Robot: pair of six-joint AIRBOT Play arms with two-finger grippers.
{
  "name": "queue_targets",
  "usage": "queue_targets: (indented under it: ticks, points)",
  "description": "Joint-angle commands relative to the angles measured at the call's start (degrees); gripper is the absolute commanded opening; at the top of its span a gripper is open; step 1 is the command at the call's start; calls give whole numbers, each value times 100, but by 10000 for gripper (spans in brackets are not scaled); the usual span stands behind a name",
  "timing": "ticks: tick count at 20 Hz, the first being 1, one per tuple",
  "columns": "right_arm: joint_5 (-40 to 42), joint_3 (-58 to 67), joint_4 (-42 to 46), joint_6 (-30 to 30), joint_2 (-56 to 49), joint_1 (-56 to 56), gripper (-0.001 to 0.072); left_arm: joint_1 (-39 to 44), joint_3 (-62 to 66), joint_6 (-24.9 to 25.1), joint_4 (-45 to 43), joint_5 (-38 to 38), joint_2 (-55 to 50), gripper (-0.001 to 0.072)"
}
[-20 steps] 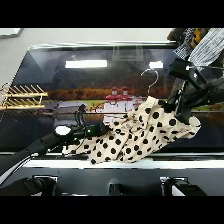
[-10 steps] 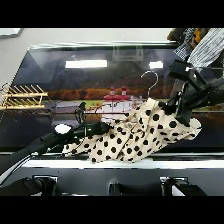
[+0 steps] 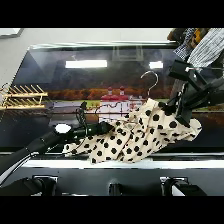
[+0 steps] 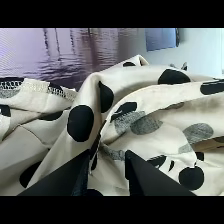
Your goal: Fold the clothes and pants, and hang the long-sleeved shirts on hangers.
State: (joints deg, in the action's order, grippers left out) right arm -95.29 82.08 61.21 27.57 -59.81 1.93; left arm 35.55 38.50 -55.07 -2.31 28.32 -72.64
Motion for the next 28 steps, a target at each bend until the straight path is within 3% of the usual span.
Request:
queue_targets:
  ticks: [1, 4, 7, 8, 18, 28]
  points:
    - [-2, 7, -2, 37, 4, 0, 21, 2, 20, 24, 0, 13, -129, 258]
    - [-37, 7, -4, 37, 4, 0, 21, 2, 20, 26, 81, 13, -275, 243]
    - [-37, 7, -4, 61, 4, 0, 21, 2, 22, 28, 153, 20, -367, 36]
    - [-44, 7, -2, 79, 4, 0, 21, 0, 24, 28, 177, 15, -365, 18]
    - [-168, 4, 697, 313, 4, 0, 20, -697, 240, 26, 164, 280, 411, 15]
    - [175, 4, 1019, 420, 4, 0, 19, -715, 428, 31, 131, 466, 470, 15]
